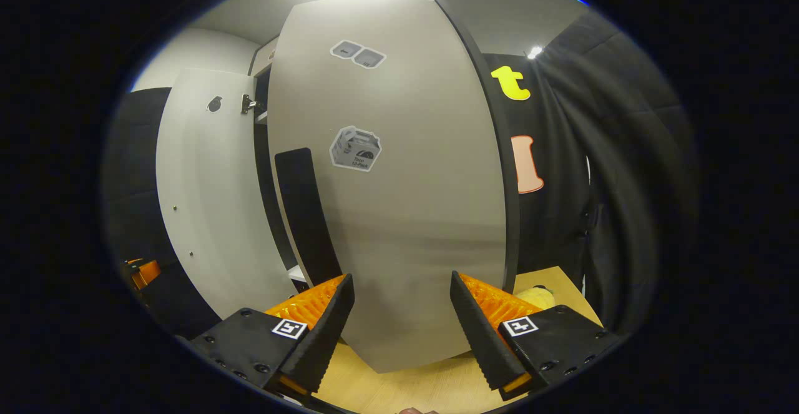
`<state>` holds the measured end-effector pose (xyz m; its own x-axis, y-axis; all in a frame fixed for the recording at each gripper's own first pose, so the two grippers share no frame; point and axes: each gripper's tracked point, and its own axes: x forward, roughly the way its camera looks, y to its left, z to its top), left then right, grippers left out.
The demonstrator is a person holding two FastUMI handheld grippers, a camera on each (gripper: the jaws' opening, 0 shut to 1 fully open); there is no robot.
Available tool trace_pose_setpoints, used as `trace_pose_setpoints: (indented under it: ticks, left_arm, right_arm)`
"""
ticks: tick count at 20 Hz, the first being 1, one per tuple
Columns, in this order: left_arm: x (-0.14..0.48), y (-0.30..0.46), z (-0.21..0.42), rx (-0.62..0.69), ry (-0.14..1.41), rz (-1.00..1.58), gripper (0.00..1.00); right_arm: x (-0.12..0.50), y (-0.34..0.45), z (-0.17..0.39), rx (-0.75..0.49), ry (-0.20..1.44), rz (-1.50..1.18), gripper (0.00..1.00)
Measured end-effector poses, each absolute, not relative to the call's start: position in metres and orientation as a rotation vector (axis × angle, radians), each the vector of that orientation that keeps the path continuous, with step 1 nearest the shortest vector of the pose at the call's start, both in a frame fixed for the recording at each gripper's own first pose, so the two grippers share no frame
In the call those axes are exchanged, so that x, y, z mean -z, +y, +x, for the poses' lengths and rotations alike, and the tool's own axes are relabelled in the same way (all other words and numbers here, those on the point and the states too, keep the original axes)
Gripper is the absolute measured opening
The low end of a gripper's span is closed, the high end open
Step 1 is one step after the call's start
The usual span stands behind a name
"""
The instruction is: Grab one shoe with the right hand and put it into the shoe cabinet, grab the other shoe with the left hand and put it into the shoe cabinet; then close the right door with the right hand and the left door with the left hand.
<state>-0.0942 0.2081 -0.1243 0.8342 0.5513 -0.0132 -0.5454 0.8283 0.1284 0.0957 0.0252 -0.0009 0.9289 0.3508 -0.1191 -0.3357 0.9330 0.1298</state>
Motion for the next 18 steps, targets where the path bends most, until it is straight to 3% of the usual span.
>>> trace_pose_setpoints:
  ticks: [3,8,9,10,11,12,13,14,15,16,17,18]
  left_arm:
    - [0.108,0.236,-0.081,-0.588,0.013,0.100,0.99]
    - [0.093,0.264,-0.048,-0.491,-0.021,0.032,1.00]
    - [0.090,0.273,-0.042,-0.473,-0.030,0.023,0.96]
    - [0.085,0.277,-0.032,-0.443,-0.045,0.019,0.93]
    - [0.079,0.280,-0.022,-0.408,-0.063,0.016,0.99]
    - [0.076,0.283,-0.012,-0.374,-0.074,0.006,0.92]
    - [0.076,0.282,-0.003,-0.330,-0.082,-0.014,0.92]
    - [0.076,0.281,0.006,-0.284,-0.082,-0.032,1.00]
    - [0.074,0.278,0.015,-0.241,-0.080,-0.038,0.92]
    - [0.074,0.277,0.021,-0.206,-0.072,-0.032,1.00]
    - [0.073,0.275,0.027,-0.177,-0.073,-0.020,0.92]
    - [0.070,0.274,0.031,-0.147,-0.079,-0.017,0.93]
  right_arm:
    - [0.010,0.026,0.091,-0.317,0.159,0.101,0.98]
    - [0.018,0.021,0.079,-0.254,0.161,0.070,0.98]
    - [0.020,0.020,0.076,-0.245,0.167,0.073,0.98]
    - [0.022,0.020,0.074,-0.240,0.171,0.075,0.98]
    - [0.024,0.019,0.071,-0.233,0.174,0.077,0.98]
    - [0.027,0.018,0.069,-0.225,0.178,0.077,0.98]
    - [0.031,0.018,0.067,-0.219,0.183,0.074,0.98]
    - [0.033,0.018,0.065,-0.211,0.187,0.070,0.98]
    - [0.036,0.016,0.062,-0.201,0.187,0.068,0.98]
    - [0.037,0.015,0.059,-0.191,0.186,0.070,0.98]
    - [0.040,0.014,0.055,-0.182,0.186,0.076,0.98]
    - [0.041,0.013,0.052,-0.173,0.186,0.082,0.98]
